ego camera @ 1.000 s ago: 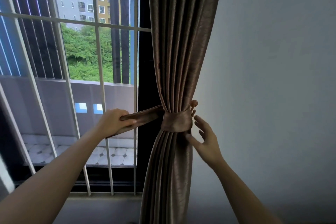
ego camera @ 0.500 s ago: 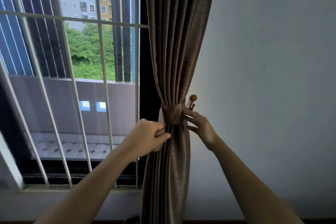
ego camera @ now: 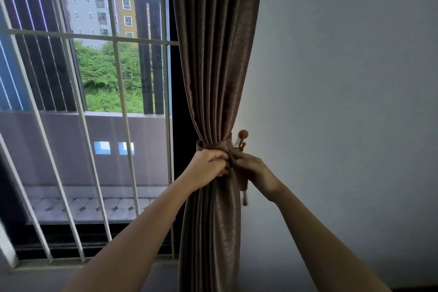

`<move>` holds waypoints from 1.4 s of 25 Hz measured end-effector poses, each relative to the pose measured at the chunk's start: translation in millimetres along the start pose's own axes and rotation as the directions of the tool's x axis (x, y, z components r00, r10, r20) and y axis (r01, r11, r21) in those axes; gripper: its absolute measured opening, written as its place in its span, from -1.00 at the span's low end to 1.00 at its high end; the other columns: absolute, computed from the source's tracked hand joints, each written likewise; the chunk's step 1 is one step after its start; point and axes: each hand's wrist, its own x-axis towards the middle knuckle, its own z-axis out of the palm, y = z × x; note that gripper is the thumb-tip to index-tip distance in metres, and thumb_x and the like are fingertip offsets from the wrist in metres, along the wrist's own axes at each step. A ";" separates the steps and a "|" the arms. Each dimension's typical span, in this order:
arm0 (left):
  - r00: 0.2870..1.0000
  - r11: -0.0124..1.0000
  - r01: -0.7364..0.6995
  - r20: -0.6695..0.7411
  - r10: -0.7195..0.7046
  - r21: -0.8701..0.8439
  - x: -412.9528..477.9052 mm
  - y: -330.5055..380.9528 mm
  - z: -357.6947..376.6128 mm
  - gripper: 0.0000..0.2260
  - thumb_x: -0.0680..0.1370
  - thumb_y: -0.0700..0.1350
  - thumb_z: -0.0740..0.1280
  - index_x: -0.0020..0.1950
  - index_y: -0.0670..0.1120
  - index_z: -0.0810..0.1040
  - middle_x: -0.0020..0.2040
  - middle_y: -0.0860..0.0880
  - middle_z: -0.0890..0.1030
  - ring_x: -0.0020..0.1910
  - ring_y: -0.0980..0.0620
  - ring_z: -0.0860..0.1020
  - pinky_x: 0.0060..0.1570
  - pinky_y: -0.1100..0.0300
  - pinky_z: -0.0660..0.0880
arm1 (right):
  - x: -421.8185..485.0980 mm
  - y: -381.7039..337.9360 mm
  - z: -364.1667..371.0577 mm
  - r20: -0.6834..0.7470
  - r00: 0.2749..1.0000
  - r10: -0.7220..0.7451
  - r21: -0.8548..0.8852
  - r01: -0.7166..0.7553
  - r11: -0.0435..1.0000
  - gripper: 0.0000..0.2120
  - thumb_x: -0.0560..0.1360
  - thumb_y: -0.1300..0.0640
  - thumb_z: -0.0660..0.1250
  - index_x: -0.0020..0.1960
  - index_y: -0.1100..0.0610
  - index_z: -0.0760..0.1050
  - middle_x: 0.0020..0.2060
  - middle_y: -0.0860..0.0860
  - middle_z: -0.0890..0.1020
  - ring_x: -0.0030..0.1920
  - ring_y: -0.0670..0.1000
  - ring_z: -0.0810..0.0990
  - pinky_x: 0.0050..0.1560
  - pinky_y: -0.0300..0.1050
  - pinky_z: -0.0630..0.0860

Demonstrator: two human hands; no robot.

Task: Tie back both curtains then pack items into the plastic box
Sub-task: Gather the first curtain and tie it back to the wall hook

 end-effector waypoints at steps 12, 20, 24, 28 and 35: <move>0.782 0.596 -0.228 -0.220 0.583 0.770 21.0 -22.8 9.1 -0.69 0.45 -0.18 0.42 0.14 -0.20 0.48 -0.37 -0.09 0.62 -0.49 0.01 0.60 -0.48 0.18 0.59 | 39.7 14.1 -50.8 -0.427 0.891 -0.154 -0.122 0.112 0.986 -0.91 0.50 0.21 0.36 0.00 0.12 0.52 -0.04 0.02 0.55 -0.07 -0.01 0.59 -0.18 -0.26 0.58; 0.745 0.534 -0.216 -0.215 0.631 0.817 26.6 -27.1 13.6 -0.80 0.44 -0.23 0.43 0.03 -0.21 0.54 -0.41 -0.06 0.58 -0.54 0.05 0.54 -0.51 0.26 0.55 | 79.6 55.0 -32.2 -0.627 0.779 -0.027 0.062 0.085 0.994 -0.79 0.56 0.15 0.28 0.15 0.15 0.57 0.06 0.06 0.63 0.06 0.00 0.61 0.09 -0.11 0.58; 0.735 0.538 -0.230 -0.218 0.642 0.811 28.2 -29.8 13.1 -0.75 0.42 -0.25 0.45 0.05 -0.22 0.52 -0.42 -0.06 0.58 -0.54 0.06 0.54 -0.51 0.25 0.56 | 82.8 61.6 -36.7 -0.627 0.778 0.020 0.142 0.090 0.986 -0.86 0.52 0.12 0.33 0.03 0.14 0.59 -0.05 0.10 0.66 0.02 0.08 0.62 0.09 -0.06 0.55; 0.729 0.538 -0.248 -0.210 0.652 0.806 26.4 -30.7 12.5 -0.72 0.39 -0.25 0.47 0.06 -0.24 0.53 -0.41 -0.07 0.59 -0.53 0.05 0.56 -0.49 0.25 0.57 | 82.1 59.5 -41.0 -0.578 0.816 -0.031 0.035 0.063 0.997 -0.83 0.53 0.12 0.32 0.04 0.14 0.63 -0.05 0.05 0.68 0.02 0.01 0.62 0.10 -0.13 0.55; 0.716 0.514 -0.230 -0.214 0.665 0.826 24.8 -30.9 14.8 -0.74 0.38 -0.20 0.47 0.03 -0.25 0.58 -0.41 -0.07 0.61 -0.54 0.04 0.56 -0.50 0.26 0.55 | 79.8 76.4 -32.7 -0.577 0.811 -0.100 -0.205 -0.025 0.978 -0.78 0.51 0.16 0.34 0.14 0.16 0.60 0.02 0.02 0.62 0.01 -0.04 0.60 0.06 -0.32 0.50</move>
